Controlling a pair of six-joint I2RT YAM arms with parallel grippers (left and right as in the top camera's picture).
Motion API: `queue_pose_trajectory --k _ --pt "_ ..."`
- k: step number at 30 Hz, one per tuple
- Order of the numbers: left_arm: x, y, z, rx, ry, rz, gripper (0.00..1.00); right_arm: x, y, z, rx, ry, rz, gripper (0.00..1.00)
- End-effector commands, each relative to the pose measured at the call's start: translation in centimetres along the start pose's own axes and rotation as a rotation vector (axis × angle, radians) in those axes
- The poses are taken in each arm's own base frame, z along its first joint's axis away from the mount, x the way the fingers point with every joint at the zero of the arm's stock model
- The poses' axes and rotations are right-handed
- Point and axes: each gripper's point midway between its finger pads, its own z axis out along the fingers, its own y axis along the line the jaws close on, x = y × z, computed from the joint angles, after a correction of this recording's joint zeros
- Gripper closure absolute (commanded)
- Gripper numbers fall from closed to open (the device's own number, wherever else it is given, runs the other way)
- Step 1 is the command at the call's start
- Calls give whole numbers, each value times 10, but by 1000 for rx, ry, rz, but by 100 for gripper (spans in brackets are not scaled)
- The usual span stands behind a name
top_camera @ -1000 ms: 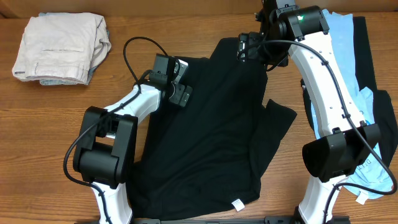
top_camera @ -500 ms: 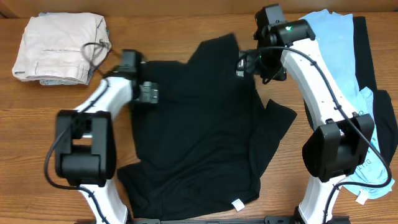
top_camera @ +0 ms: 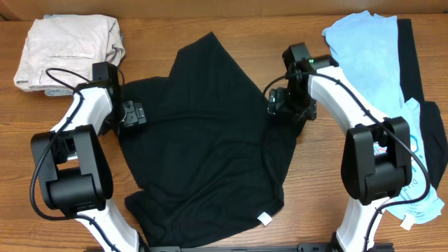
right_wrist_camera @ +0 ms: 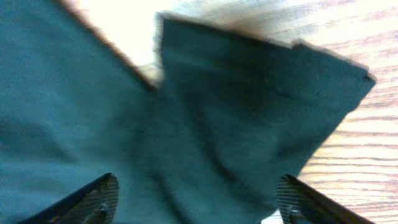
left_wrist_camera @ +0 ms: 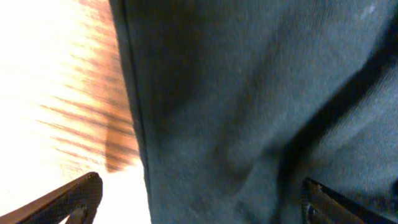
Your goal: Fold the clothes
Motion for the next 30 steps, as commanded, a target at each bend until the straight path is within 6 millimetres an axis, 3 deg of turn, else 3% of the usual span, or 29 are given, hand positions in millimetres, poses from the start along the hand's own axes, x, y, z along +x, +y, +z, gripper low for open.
queue_pose_trajectory --k 1,4,7,11,17,25,27,28,29,30 --pt "51 0 31 15 199 12 0 7 -10 11 7 -7 54 31" --pt "60 -14 29 97 242 5 0 14 -14 26 9 -6 83 57" --pt "64 -21 26 138 263 1 0 15 -16 35 6 -15 108 75" --pt "55 -23 21 149 244 -1 0 -2 -29 35 40 -88 168 96" --pt "19 -34 -1 208 163 -6 0 -51 -47 26 42 -278 219 96" --pt "-25 -48 -29 287 45 -5 0 -133 -90 -9 -5 -591 264 96" --pt "-30 -48 -32 290 30 -4 0 -141 -96 -14 -26 -616 237 96" --pt "-32 -49 -33 291 24 -3 0 -144 -98 -15 -36 -621 221 94" --pt "-34 -49 -34 292 14 -2 0 -145 -100 -16 -43 -623 209 84" --pt "-37 -49 -35 294 6 -1 0 -145 -101 -16 -55 -619 190 62"
